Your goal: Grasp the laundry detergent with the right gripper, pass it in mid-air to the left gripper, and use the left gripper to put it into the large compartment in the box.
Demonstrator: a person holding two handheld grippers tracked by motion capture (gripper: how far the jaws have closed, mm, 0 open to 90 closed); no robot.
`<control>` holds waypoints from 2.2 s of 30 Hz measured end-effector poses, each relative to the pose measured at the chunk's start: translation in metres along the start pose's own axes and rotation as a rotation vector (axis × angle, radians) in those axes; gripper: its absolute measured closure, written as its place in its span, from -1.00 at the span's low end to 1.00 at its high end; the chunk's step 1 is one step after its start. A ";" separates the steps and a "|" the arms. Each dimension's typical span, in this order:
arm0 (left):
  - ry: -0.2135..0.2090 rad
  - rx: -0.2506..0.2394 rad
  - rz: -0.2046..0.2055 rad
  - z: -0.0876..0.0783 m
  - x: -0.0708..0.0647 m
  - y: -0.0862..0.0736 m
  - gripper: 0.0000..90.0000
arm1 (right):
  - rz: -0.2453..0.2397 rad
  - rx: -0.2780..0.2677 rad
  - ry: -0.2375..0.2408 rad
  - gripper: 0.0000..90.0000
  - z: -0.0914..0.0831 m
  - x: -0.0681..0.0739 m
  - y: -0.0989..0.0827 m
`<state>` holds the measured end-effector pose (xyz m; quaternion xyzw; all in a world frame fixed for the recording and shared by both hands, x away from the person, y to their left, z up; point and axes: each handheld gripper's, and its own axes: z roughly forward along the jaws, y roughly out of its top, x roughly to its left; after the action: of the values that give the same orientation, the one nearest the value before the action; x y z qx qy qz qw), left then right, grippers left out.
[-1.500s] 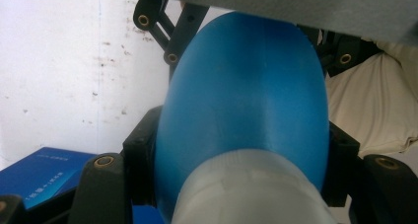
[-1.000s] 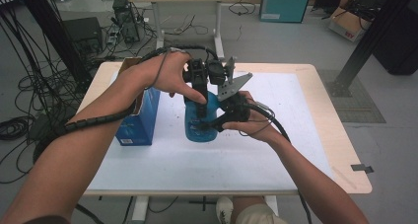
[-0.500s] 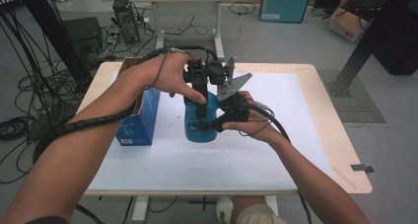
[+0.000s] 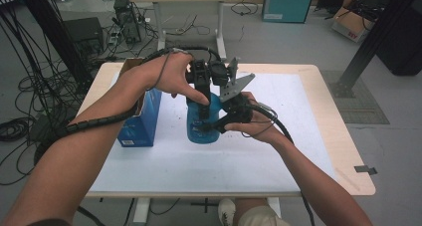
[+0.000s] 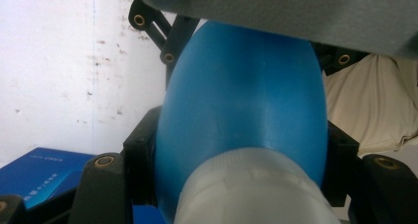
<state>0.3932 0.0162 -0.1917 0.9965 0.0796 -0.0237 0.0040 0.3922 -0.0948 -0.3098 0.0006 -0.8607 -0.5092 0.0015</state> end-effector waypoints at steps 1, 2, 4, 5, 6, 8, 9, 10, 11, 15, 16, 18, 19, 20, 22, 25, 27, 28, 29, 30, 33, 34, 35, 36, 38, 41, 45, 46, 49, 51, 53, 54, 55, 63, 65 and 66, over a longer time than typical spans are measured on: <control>-0.007 -0.005 -0.017 0.000 -0.001 0.000 -0.18 | -0.002 0.001 0.001 -0.06 0.000 0.000 0.000; -0.006 -0.002 -0.008 0.000 0.000 0.000 -0.18 | 0.015 0.009 0.006 -0.06 0.000 0.001 0.000; -0.005 0.002 0.008 0.000 0.001 0.001 -0.18 | -0.006 -0.001 0.002 -0.06 0.000 -0.001 0.000; -0.010 -0.003 -0.011 0.001 0.000 0.001 -0.18 | -0.032 -0.012 -0.001 -0.06 0.001 -0.003 0.000; -0.012 -0.002 -0.010 0.000 0.000 0.001 -0.18 | -0.031 -0.011 -0.001 -0.06 0.001 -0.003 0.000; -0.011 -0.004 -0.014 0.001 0.000 0.001 -0.18 | -0.031 -0.017 0.001 -0.06 0.001 -0.003 0.000; 0.000 0.000 0.002 0.001 0.001 0.001 -0.18 | -0.026 -0.014 0.002 -0.06 0.001 -0.003 -0.001; -0.013 0.002 0.001 0.001 0.001 0.001 -0.18 | -0.025 -0.013 0.002 -0.06 0.001 -0.003 -0.001; -0.012 0.003 0.005 0.001 0.001 0.002 -0.18 | 0.047 0.025 0.017 -0.06 -0.001 0.002 -0.001; -0.014 -0.001 -0.011 0.000 0.000 0.003 -0.18 | -0.024 -0.014 0.003 -0.06 0.000 -0.003 -0.001; -0.009 -0.004 -0.013 0.000 0.000 0.003 -0.18 | -0.025 -0.020 0.004 -0.06 0.000 -0.003 -0.001; -0.005 0.004 0.002 0.000 0.001 0.003 -0.18 | 0.036 0.009 0.014 -0.07 -0.002 0.001 -0.001; -0.005 0.002 0.004 -0.001 0.001 0.002 -0.18 | 0.005 -0.007 0.005 -0.07 -0.001 -0.001 -0.001; -0.011 0.000 0.005 0.000 0.001 0.002 -0.18 | -0.003 -0.012 0.008 -0.07 -0.001 -0.002 -0.001; -0.003 -0.004 -0.007 0.000 0.000 0.002 -0.18 | -0.004 -0.011 0.008 -0.07 -0.001 -0.002 -0.001; -0.009 0.001 0.003 0.000 0.001 0.003 -0.18 | 0.016 0.001 0.009 -0.07 -0.002 0.000 -0.001; -0.010 0.000 0.002 0.000 0.001 0.002 -0.18 | 0.004 -0.006 0.008 -0.07 -0.001 -0.001 -0.002; -0.010 0.000 0.005 0.000 0.001 0.002 -0.18 | 0.004 -0.006 0.008 -0.07 -0.001 -0.001 -0.002; -0.008 0.001 0.002 0.000 0.001 0.002 -0.18 | 0.006 -0.006 0.011 -0.07 -0.001 -0.001 -0.002; -0.015 -0.004 -0.016 0.000 0.000 0.002 -0.18 | -0.008 -0.013 0.009 -0.07 0.000 -0.002 -0.002; -0.016 -0.004 -0.019 0.000 0.000 0.002 -0.18 | -0.010 -0.015 0.009 -0.07 0.000 -0.002 -0.002; -0.016 -0.004 -0.019 0.000 0.000 0.002 -0.18 | 0.001 -0.009 0.008 -0.07 0.000 -0.002 -0.002; -0.007 -0.008 -0.022 0.000 -0.001 0.002 -0.18 | 0.000 -0.010 0.010 -0.07 0.000 -0.002 -0.002; -0.007 -0.008 -0.022 0.000 -0.001 0.002 -0.18 | 0.000 -0.010 0.010 -0.07 0.000 -0.002 -0.002; -0.010 0.006 0.016 -0.001 0.002 0.001 -0.18 | -0.001 -0.015 0.011 -0.07 0.000 -0.002 -0.002; -0.007 0.002 0.008 -0.001 0.001 0.001 -0.18 | -0.005 -0.020 0.012 -0.07 0.000 -0.002 -0.001; -0.012 -0.006 -0.013 -0.001 0.000 0.000 -0.18 | -0.003 -0.025 0.015 -0.07 0.000 -0.002 -0.001; -0.011 -0.003 -0.008 -0.002 0.000 0.000 -0.18 | -0.004 -0.026 0.015 -0.07 0.001 -0.002 -0.001; 0.000 -0.001 -0.006 -0.001 -0.001 0.000 -0.18 | -0.004 -0.022 0.016 -0.07 0.001 -0.002 -0.001; 0.000 0.012 0.016 -0.002 0.001 0.000 -0.18 | -0.010 -0.027 0.017 -0.07 0.001 -0.002 -0.001; -0.002 0.008 0.008 -0.002 0.000 0.000 -0.18 | -0.009 -0.025 0.018 -0.07 0.001 -0.002 0.000; 0.001 0.007 0.005 -0.002 0.000 0.000 -0.18 | -0.011 -0.026 0.018 -0.07 0.001 -0.002 0.000; 0.001 0.008 0.008 -0.003 0.000 0.000 -0.18 | -0.011 -0.026 0.018 -0.07 0.001 -0.002 0.000; -0.004 0.007 0.002 -0.004 -0.001 0.000 -0.18 | -0.014 -0.022 0.019 -0.08 0.001 -0.002 0.002; 0.009 0.012 0.018 -0.004 -0.001 -0.001 -0.18 | -0.006 -0.023 0.022 -0.08 0.001 -0.002 0.001; 0.005 -0.006 -0.018 -0.003 -0.003 -0.001 -0.18 | -0.007 -0.024 0.023 -0.10 0.001 -0.002 0.001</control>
<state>0.3901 0.0166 -0.1882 0.9958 0.0887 -0.0209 0.0066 0.3938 -0.0934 -0.3089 0.0091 -0.8543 -0.5196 0.0096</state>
